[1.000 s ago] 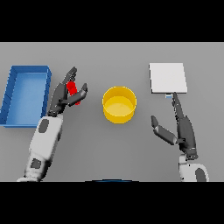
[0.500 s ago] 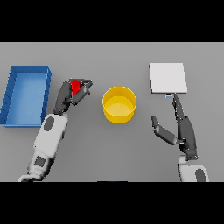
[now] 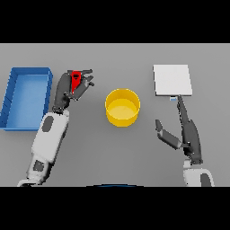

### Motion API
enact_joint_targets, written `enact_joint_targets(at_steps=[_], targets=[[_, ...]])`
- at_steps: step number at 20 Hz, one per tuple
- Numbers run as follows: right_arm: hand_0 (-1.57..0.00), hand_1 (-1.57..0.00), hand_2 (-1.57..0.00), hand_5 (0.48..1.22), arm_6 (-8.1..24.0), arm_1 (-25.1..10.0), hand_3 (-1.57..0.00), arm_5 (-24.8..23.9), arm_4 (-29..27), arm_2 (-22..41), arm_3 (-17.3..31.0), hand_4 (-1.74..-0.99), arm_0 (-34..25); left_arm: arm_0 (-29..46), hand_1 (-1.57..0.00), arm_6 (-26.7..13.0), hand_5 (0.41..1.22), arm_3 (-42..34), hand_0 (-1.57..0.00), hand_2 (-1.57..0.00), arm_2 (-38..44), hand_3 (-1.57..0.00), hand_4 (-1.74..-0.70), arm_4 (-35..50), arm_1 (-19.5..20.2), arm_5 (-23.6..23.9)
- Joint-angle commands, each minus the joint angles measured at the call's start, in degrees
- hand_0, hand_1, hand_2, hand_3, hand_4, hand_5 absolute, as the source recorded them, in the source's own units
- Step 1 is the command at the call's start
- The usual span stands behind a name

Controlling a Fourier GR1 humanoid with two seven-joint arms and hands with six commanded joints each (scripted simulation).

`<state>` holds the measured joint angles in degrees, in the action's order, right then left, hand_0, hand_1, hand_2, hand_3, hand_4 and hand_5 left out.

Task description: Pick up the red beaker and tilt it to pour out 1 green nut into yellow bowl. Pick up the yellow bowl and place it on the metallic measuring scale.

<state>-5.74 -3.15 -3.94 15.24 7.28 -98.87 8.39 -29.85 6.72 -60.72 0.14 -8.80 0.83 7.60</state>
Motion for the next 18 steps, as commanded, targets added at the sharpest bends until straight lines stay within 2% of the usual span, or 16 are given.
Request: enact_joint_targets(at_steps=[1, 2, 6, 10, 11, 14, 17, 18], targets=[[0.0, 0.0, 0.0, 0.658, 0.12, -0.13, 0.0, -0.08, 0.11, -0.12, 0.23, -1.262, -0.34, 0.42, -1.56, -1.25, 1.114, -1.85, -1.55, -1.56, -1.6, -1.55, -1.72, -1.32, 0.98, -0.39], [0.0, 0.0, 0.0, 0.661, -0.53, -0.4, 0.0, 0.19, 0.06, -0.01, -0.35, -1.261, 0.15, 0.1, -1.56, -2.58, 1.117, -2.58, -1.56, -1.56, -3.23, -1.55, -1.72, -3.11, 1.98, -0.48], [0.0, 0.0, 0.0, 0.674, 0.84, -0.88, 0.0, -0.1, 0.82, -0.1, -0.76, -1.256, 0.05, -1.27, -1.56, -9.66, 1.122, -5.92, -1.56, -1.56, -9.84, -1.56, -1.73, -8.87, 6.26, -3.58], [0.0, 0.0, 0.0, 0.678, 1.44, -0.86, 0.0, 0.44, 0.09, -0.18, -1.12, -1.256, 0.5, -2.25, -1.56, -12.35, 1.112, -6.24, -1.56, -1.56, -13.06, -1.56, -1.73, -11.27, 8.12, -4.38], [0.0, 0.0, 0.0, 0.68, 1.37, -0.82, 0.0, 0.52, 0.01, -0.18, -1.01, -1.254, 0.49, -3.37, -1.57, -14.22, 1.114, -5.68, -1.57, -1.57, -13.86, -1.56, -1.73, -12.46, 8.4, -4.08], [0.0, 0.0, 0.0, 0.685, 1.67, -0.34, 0.0, 0.62, 0.29, 0.41, -1.25, -1.252, 0.48, -6.94, -1.57, -18.24, 1.131, -3.73, -1.57, -1.57, -19.06, -1.57, -1.74, -19.44, 11.19, -4.34], [0.0, 0.0, 0.0, 0.69, 2.63, -0.57, 0.0, 1.0, -0.3, 0.13, -1.74, -1.256, 0.49, -9.28, -1.57, -20.46, 1.127, -4.69, -1.57, -1.57, -25.77, -1.57, -1.74, -26.41, 13.79, -6.24], [0.0, 0.0, 0.0, 0.694, 1.91, -0.57, 0.0, 0.99, -0.23, 0.22, -1.89, -1.262, 0.97, -10.41, -1.57, -21.47, 1.145, -3.95, -1.57, -1.57, -27.85, -1.57, -1.74, -28.74, 14.36, -6.94]])
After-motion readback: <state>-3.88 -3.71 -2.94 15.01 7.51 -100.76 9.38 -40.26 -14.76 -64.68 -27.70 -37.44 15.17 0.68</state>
